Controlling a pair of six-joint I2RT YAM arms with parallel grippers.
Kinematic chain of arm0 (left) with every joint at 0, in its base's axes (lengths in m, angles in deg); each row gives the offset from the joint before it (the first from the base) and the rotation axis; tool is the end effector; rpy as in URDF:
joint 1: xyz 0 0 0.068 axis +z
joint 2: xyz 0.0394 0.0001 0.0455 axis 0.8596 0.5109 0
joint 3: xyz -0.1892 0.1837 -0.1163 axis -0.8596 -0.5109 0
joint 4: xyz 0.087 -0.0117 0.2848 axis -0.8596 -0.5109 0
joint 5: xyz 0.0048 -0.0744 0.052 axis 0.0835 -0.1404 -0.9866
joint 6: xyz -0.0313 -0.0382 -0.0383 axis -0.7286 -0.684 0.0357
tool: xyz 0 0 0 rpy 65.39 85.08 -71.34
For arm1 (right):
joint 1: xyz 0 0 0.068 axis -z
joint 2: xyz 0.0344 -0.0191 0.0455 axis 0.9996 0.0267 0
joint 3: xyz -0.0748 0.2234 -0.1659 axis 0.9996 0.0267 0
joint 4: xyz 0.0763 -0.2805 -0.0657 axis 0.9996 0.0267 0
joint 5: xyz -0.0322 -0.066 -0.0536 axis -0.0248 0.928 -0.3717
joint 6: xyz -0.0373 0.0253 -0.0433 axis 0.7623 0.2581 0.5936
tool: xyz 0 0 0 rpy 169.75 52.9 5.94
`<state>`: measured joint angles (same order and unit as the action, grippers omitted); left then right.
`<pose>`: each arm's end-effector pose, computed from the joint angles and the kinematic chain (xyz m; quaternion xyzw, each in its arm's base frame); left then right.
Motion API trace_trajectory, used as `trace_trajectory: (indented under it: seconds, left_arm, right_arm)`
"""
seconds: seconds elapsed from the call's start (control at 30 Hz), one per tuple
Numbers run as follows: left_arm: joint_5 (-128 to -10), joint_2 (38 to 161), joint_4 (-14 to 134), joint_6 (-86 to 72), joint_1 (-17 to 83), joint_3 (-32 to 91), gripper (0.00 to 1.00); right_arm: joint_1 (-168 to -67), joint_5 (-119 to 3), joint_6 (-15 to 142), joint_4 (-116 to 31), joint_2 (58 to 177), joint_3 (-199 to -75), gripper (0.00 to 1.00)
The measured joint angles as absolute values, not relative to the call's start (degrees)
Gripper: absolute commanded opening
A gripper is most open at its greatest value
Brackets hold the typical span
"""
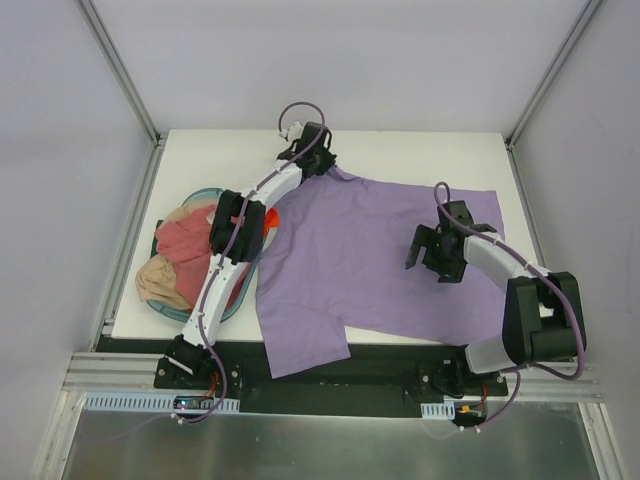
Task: Fold and stack the t-shirts
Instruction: Flatten out the tshirt
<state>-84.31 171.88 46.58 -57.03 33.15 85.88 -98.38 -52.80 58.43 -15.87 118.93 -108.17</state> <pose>0.5848 -0.2804 0.1694 -0.2931 0.8139 -0.3084 0.3957 0.2992 0.0543 0.1653 0.0102 0.9722 0.0650 0.2246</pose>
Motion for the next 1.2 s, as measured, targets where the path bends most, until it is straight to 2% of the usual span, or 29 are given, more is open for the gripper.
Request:
trace_trajectory:
  seconds: [0.17,0.27,0.33,0.37,0.4,0.5,0.6,0.63,0.8,0.93,1.2]
  left_arm:
    - [-84.5,175.8,53.7,-57.5,33.1,88.2,0.00]
    - [-84.5,179.9,60.9,-57.6,33.1,91.0,0.18]
    - [-84.8,183.2,65.0,-57.7,33.1,93.9,0.23]
    - [-85.4,185.2,67.0,-58.1,33.1,95.5,0.35]
    - [-86.0,186.9,69.0,-58.4,33.1,97.3,0.54]
    - [-87.5,190.1,74.4,-59.8,33.1,99.3,0.71]
    - [-87.7,189.9,77.1,-59.0,33.1,99.5,0.83]
    - [-87.6,189.6,77.4,-58.6,33.1,99.3,0.99]
    - [-83.3,185.3,76.5,-54.3,33.1,96.6,0.99]
    - [-76.9,176.1,72.0,-48.9,33.1,92.3,0.99]
    - [-65.3,138.0,68.2,-38.1,32.4,57.8,0.99]
  right_arm:
    - [-98.4,-52.6,58.9,-15.9,120.4,-108.2,0.99]
    - [-98.4,-52.6,59.1,-15.8,120.5,-108.4,0.99]
    - [-98.4,-52.6,59.3,-15.8,120.5,-108.6,0.99]
    - [-98.4,-52.6,59.3,-15.9,120.5,-108.7,0.99]
    - [-98.4,-52.6,59.3,-15.9,120.5,-108.8,0.99]
    - [-98.4,-52.7,59.7,-15.8,120.5,-108.8,0.99]
    - [-98.4,-52.7,60.0,-15.8,120.5,-108.8,0.99]
    - [-98.4,-52.6,60.1,-15.8,120.5,-108.8,0.99]
    - [-98.4,-52.3,60.4,-15.5,119.9,-108.9,0.99]
    - [-98.4,-51.2,60.8,-14.2,118.5,-110.0,0.99]
    - [-98.4,-50.5,60.5,-11.5,110.2,-111.5,0.96]
